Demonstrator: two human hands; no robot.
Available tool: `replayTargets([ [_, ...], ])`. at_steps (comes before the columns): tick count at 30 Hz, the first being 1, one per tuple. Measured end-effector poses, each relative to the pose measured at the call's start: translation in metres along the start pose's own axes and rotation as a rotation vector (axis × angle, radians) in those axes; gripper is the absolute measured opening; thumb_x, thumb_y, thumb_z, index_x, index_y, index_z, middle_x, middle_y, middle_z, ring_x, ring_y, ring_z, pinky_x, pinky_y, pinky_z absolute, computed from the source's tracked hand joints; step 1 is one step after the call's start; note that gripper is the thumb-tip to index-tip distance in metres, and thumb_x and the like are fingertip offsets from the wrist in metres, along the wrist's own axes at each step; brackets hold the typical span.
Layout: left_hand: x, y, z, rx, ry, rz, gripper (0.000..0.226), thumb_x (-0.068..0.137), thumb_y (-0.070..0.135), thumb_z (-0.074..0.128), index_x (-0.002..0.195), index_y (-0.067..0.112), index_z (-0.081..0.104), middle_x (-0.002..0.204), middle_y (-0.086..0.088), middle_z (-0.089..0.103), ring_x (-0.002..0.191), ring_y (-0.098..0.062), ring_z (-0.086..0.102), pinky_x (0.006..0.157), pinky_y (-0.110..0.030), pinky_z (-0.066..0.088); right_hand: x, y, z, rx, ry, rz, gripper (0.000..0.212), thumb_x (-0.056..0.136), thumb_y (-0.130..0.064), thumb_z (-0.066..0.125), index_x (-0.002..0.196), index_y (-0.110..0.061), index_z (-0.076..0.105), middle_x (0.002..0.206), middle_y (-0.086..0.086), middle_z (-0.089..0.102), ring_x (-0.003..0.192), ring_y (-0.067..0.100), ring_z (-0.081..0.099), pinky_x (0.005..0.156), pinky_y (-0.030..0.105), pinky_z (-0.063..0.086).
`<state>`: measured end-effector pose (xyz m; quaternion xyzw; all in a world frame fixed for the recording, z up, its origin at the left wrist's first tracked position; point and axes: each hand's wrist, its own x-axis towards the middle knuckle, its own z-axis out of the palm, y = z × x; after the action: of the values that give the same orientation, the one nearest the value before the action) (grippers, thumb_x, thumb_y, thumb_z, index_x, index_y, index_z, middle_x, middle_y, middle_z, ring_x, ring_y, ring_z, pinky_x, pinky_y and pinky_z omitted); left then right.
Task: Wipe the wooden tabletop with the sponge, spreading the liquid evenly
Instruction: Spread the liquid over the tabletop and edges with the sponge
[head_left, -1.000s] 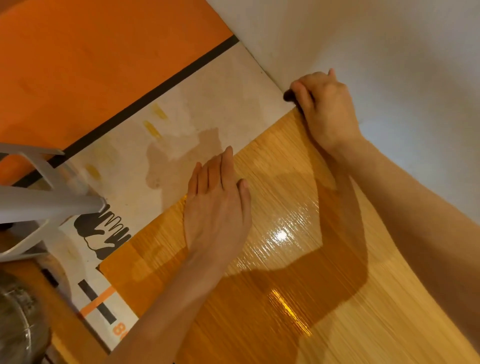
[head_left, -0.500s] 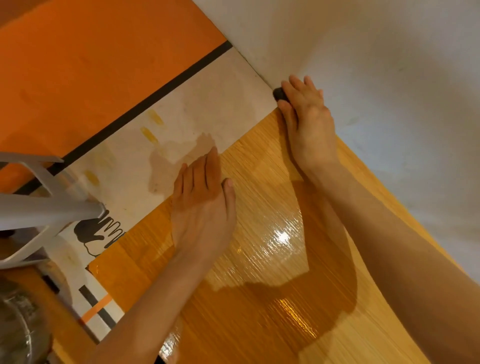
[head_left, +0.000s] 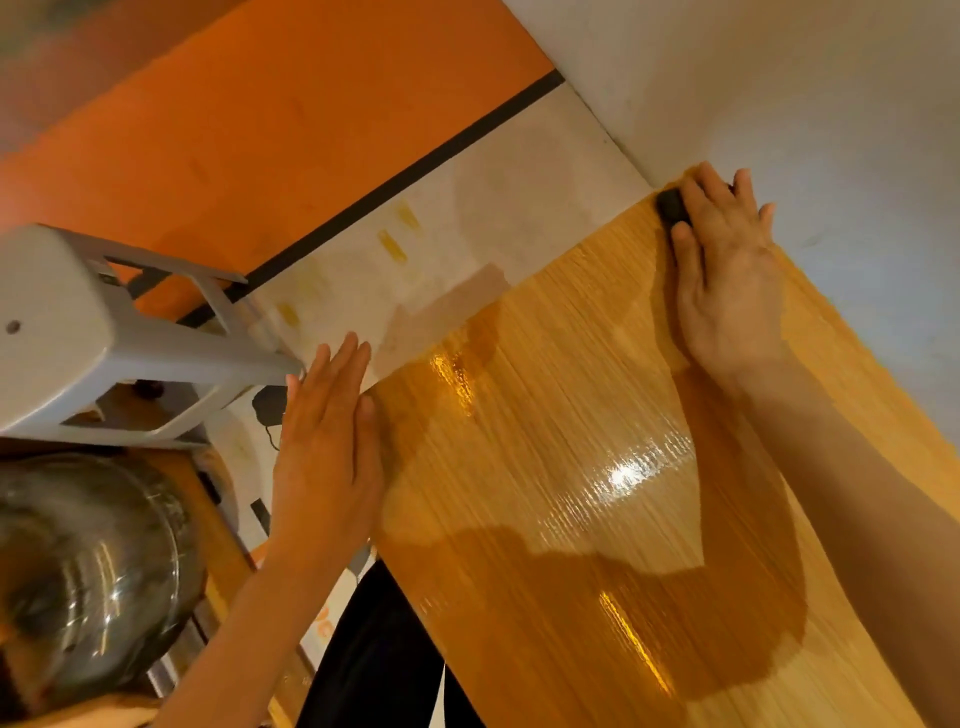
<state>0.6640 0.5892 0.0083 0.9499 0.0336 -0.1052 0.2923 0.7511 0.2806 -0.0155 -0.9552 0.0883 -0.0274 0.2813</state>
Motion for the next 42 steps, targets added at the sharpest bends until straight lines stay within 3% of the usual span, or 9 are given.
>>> replayTargets([
  [4, -0.023, -0.024, -0.005, -0.114, 0.062, -0.088, 0.045, 0.108, 0.023, 0.034, 0.152, 0.016, 0.041, 0.156, 0.010, 0.033, 0.153, -0.014, 0.021, 0.127, -0.053, 0.018, -0.010, -0.011, 0.004, -0.012, -0.020, 0.014, 0.045, 0.106, -0.022, 0.030, 0.150, -0.009, 0.030, 0.159, 0.008, 0.023, 0.150, 0.026, 0.009, 0.123, 0.041, 0.002],
  [11, -0.034, -0.045, -0.001, -0.268, 0.045, -0.091, 0.041, 0.106, 0.021, 0.036, 0.146, 0.027, 0.041, 0.155, 0.003, 0.042, 0.148, -0.016, 0.035, 0.122, -0.053, 0.031, -0.043, -0.055, 0.034, 0.021, -0.043, -0.008, 0.043, 0.105, -0.018, 0.034, 0.147, -0.009, 0.035, 0.157, 0.008, 0.028, 0.149, 0.025, 0.013, 0.122, 0.038, 0.004],
  [14, -0.033, -0.052, 0.003, -0.301, 0.053, -0.046, 0.042, 0.107, 0.018, 0.035, 0.148, 0.024, 0.039, 0.153, 0.012, 0.039, 0.142, 0.007, 0.030, 0.123, -0.052, 0.030, -0.069, -0.088, 0.060, 0.039, -0.012, -0.061, 0.041, 0.104, -0.018, 0.038, 0.144, -0.006, 0.041, 0.154, 0.011, 0.035, 0.148, 0.027, 0.019, 0.123, 0.043, 0.012],
  [17, -0.034, -0.058, 0.005, -0.341, 0.040, 0.013, 0.043, 0.109, 0.012, 0.035, 0.150, 0.024, 0.034, 0.151, 0.026, 0.031, 0.138, 0.025, 0.022, 0.125, -0.045, 0.027, -0.101, -0.122, 0.092, -0.026, 0.013, -0.124, 0.041, 0.104, -0.020, 0.040, 0.144, -0.008, 0.041, 0.153, 0.009, 0.037, 0.147, 0.026, 0.021, 0.118, 0.046, 0.028],
  [23, -0.037, -0.064, 0.007, -0.602, 0.013, -0.038, 0.057, 0.102, 0.018, 0.029, 0.158, 0.025, 0.027, 0.147, 0.045, 0.033, 0.135, 0.009, 0.046, 0.114, -0.018, 0.038, -0.168, -0.189, 0.144, -0.006, -0.103, -0.259, 0.052, 0.098, -0.012, 0.053, 0.146, -0.008, 0.036, 0.156, 0.010, 0.032, 0.148, 0.026, 0.020, 0.119, 0.046, 0.026],
  [28, -0.039, -0.064, 0.003, -0.855, -0.040, -0.118, 0.052, 0.101, 0.027, 0.030, 0.148, 0.049, 0.025, 0.162, 0.021, 0.030, 0.147, 0.009, 0.027, 0.120, -0.014, 0.023, -0.161, -0.177, 0.122, -0.010, -0.257, -0.413, 0.046, 0.100, -0.017, 0.050, 0.145, -0.009, 0.040, 0.154, 0.008, 0.036, 0.147, 0.023, 0.024, 0.119, 0.042, 0.028],
  [35, -0.030, -0.081, -0.009, -0.798, -0.187, -0.091, 0.058, 0.100, 0.038, 0.031, 0.156, 0.027, 0.037, 0.155, 0.022, 0.044, 0.132, 0.019, 0.042, 0.109, -0.007, 0.034, -0.148, -0.130, 0.079, 0.095, 0.100, 0.252, 0.046, 0.105, -0.021, 0.036, 0.149, -0.009, 0.032, 0.159, 0.006, 0.024, 0.150, 0.021, 0.008, 0.123, 0.045, 0.012],
  [39, -0.030, -0.083, -0.014, -0.742, -0.231, -0.080, 0.057, 0.102, 0.032, 0.030, 0.157, 0.022, 0.036, 0.116, 0.053, 0.053, 0.090, 0.032, 0.049, 0.080, 0.005, 0.038, -0.165, -0.184, 0.117, 0.116, 0.083, 0.152, 0.047, 0.102, -0.013, 0.042, 0.148, -0.006, 0.032, 0.158, 0.010, 0.026, 0.150, 0.024, 0.008, 0.124, 0.043, 0.009],
  [42, -0.025, -0.079, -0.016, -0.732, -0.247, -0.087, 0.058, 0.100, 0.035, 0.031, 0.156, 0.023, 0.037, 0.107, 0.061, 0.050, 0.095, 0.037, 0.046, 0.080, 0.009, 0.034, -0.180, -0.205, 0.137, 0.092, -0.035, -0.038, 0.044, 0.101, -0.011, 0.047, 0.144, -0.003, 0.039, 0.154, 0.014, 0.033, 0.149, 0.031, 0.015, 0.121, 0.050, 0.018],
])
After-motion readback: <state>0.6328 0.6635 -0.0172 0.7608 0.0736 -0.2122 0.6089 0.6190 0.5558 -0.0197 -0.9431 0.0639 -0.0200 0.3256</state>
